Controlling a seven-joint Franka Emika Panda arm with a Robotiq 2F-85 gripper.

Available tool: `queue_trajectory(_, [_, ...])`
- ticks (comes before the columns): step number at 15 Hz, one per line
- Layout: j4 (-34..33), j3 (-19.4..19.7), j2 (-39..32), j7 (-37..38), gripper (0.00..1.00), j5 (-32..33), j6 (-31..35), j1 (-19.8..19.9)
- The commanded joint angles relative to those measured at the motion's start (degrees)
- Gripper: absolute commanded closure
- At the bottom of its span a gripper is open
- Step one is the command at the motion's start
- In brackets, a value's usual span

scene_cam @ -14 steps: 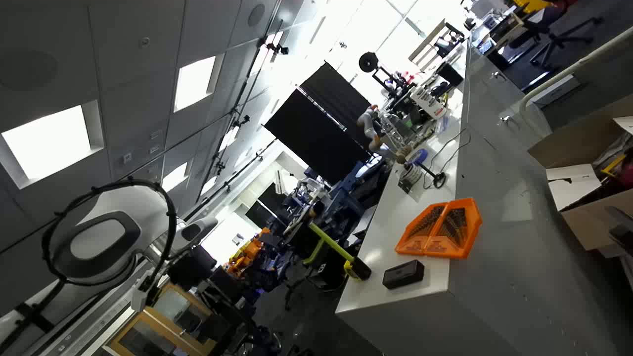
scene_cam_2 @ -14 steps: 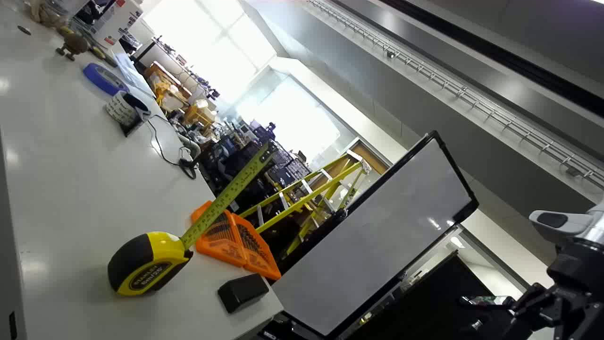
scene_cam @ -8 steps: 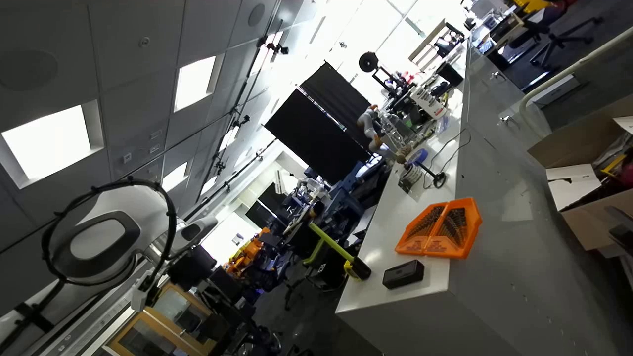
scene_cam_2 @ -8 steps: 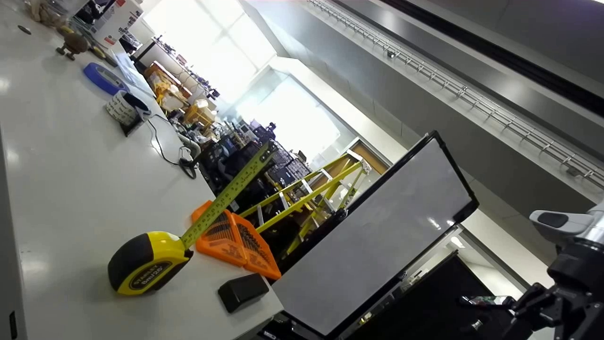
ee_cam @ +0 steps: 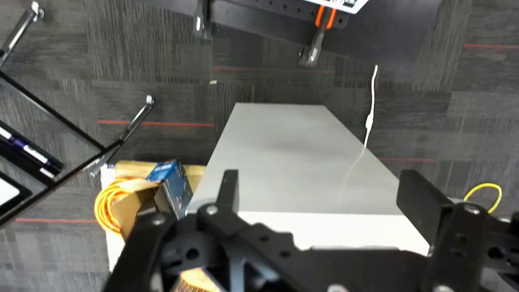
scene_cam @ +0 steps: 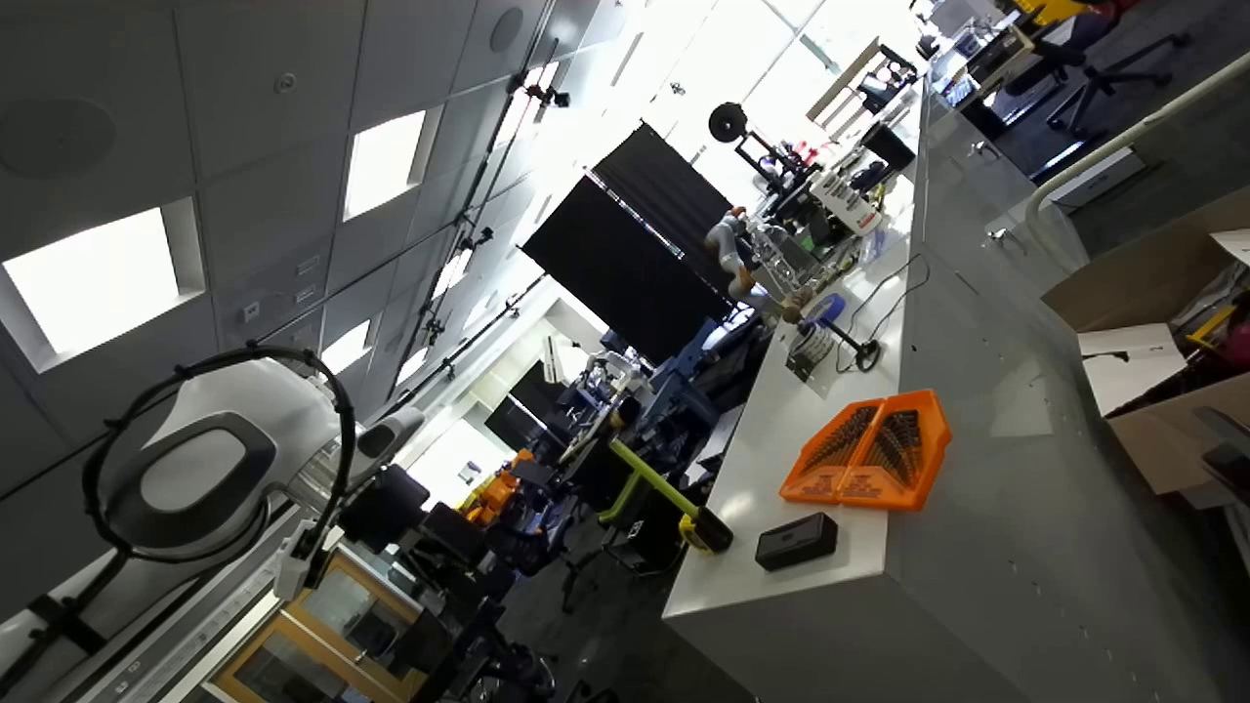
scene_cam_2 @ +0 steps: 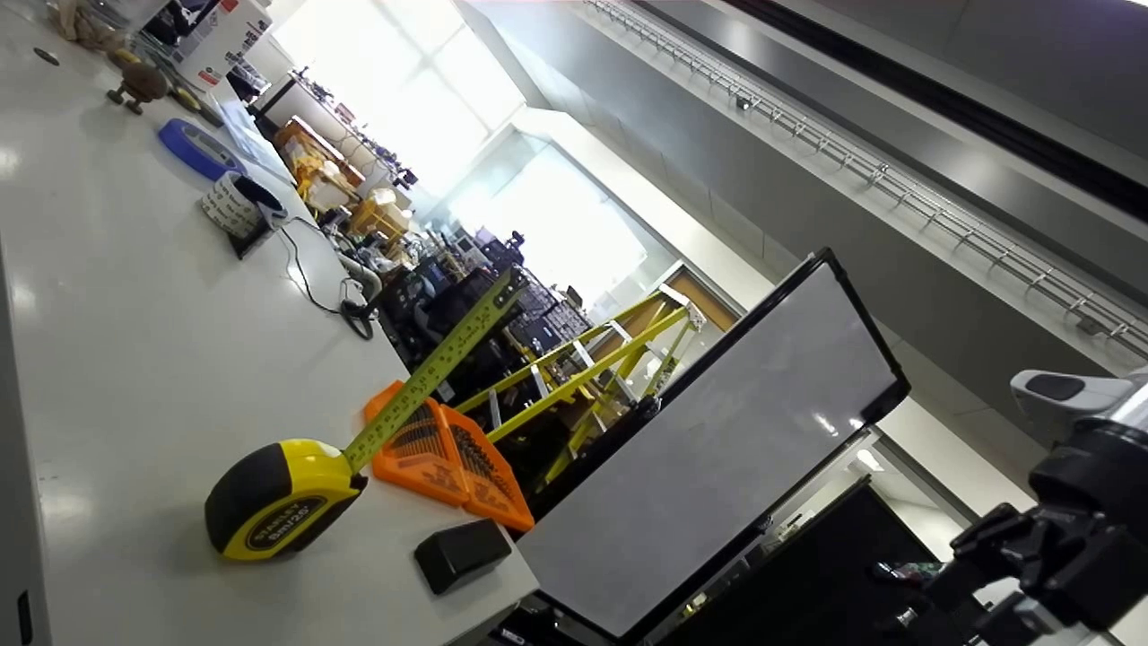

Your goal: Push the measuring tape back inside the case

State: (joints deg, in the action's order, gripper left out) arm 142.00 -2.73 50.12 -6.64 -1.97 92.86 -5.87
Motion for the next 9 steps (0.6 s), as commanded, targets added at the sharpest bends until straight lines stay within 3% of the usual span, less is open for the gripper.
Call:
queue_trajectory(1, [-3.2, -2.1, -4.0, 2.1, 0.0, -1.6, 9.7, -0.7])
queue_trajectory(9, [-10.7, -10.0, -16.8, 8.6, 0.0, -1.1, 31.1, -0.9])
